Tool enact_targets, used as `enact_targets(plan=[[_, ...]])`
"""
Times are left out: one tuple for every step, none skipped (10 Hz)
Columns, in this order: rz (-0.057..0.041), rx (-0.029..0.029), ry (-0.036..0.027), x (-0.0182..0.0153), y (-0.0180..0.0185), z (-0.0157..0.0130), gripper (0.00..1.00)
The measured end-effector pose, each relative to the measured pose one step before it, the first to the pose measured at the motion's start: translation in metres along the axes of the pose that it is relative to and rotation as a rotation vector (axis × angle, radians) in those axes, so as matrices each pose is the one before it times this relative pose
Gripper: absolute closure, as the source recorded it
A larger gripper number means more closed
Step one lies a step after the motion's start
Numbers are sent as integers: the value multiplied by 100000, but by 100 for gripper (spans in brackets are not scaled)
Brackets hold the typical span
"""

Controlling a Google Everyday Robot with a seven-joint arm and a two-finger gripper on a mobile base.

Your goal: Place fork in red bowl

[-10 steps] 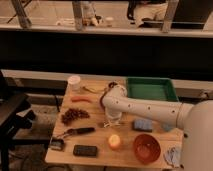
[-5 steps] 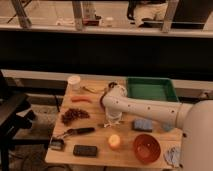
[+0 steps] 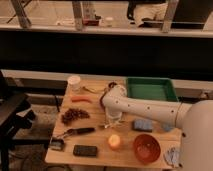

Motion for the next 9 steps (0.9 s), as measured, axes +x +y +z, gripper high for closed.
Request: enact_targets(plan=[[12,-171,60,36,76,-94,100],[14,-25,-22,-3,6,-1,100],[-267,308,444,123,182,-91,100],[483,1307,687,361,346,-453,100],[-78,1143,334,96,-16,-250,100],[-240,1128,45,-164,7,-371,100],[-409,1614,153,-189,82,-815,100],[-247,1553,294,-16,73,-895,100],[-273,1139,185,-41,47,-631,100]])
